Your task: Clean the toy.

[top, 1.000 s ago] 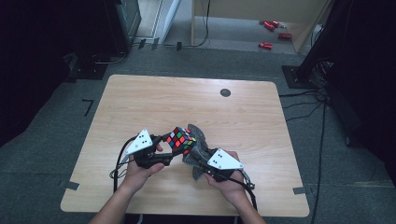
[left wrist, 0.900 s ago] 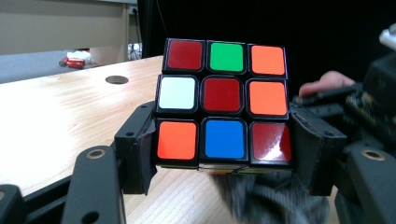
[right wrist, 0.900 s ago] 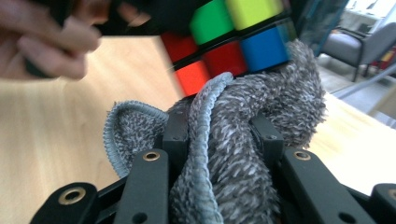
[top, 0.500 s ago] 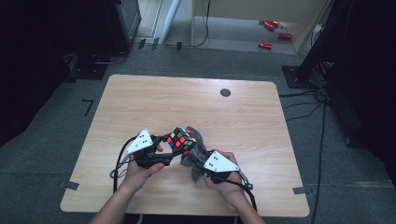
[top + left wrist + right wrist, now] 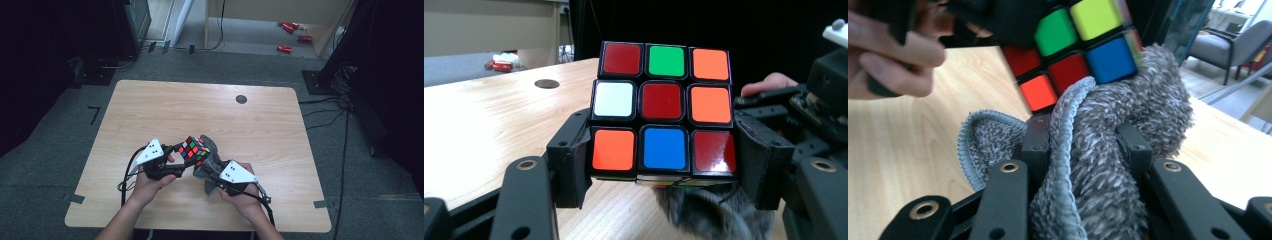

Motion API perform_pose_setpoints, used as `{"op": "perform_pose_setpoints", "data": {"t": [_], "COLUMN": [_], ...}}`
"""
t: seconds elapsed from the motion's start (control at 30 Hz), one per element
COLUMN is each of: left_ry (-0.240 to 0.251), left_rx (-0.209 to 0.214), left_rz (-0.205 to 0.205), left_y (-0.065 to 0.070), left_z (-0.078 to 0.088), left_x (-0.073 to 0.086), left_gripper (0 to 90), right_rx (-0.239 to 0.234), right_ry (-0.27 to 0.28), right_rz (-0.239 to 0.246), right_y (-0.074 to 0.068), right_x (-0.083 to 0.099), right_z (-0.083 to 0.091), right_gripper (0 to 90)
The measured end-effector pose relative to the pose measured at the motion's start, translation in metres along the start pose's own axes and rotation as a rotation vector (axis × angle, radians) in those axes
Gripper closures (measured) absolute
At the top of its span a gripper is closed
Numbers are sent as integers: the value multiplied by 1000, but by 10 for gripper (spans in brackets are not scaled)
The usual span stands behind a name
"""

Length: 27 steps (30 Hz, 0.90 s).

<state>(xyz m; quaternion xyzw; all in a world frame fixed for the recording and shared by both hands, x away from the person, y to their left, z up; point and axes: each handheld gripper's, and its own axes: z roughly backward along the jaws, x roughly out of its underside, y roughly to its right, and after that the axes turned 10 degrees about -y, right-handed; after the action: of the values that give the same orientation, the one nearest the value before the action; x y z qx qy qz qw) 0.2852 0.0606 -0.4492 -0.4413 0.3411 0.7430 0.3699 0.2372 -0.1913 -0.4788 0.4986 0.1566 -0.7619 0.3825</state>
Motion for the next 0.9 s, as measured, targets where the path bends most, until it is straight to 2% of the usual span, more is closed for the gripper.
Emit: {"op": "perform_pose_setpoints", "data": {"t": [0.13, 0.3, 0.37, 0.47, 0.6, 0.77, 0.9], "left_ry": [6, 2, -2, 4, 19, 16, -3], "left_rx": [-2, 0, 4, 0, -14, -40, -66], "left_rz": [9, 9, 7, 9, 24, 35, 40], "left_y": [-3, -2, -1, -1, -5, -9, -12], "left_z": [2, 1, 0, 0, 4, 7, 5], "left_x": [0, 0, 0, -1, -1, -1, 1], "left_gripper": [352, 352, 352, 352, 351, 352, 352], "right_rx": [-14, -3, -1, -25, -62, -64, -24], "right_ry": [-26, 10, 7, -14, -28, -12, -3], "right_rz": [50, -9, -15, -6, 30, -11, -90], "right_y": [-8, 5, 4, -3, -9, 2, 19], "right_x": [-1, -4, -3, -2, -3, -5, -4], "right_z": [-4, 5, 4, 0, -2, 5, 13], "right_gripper": [657, 657, 657, 658, 657, 657, 658]}}
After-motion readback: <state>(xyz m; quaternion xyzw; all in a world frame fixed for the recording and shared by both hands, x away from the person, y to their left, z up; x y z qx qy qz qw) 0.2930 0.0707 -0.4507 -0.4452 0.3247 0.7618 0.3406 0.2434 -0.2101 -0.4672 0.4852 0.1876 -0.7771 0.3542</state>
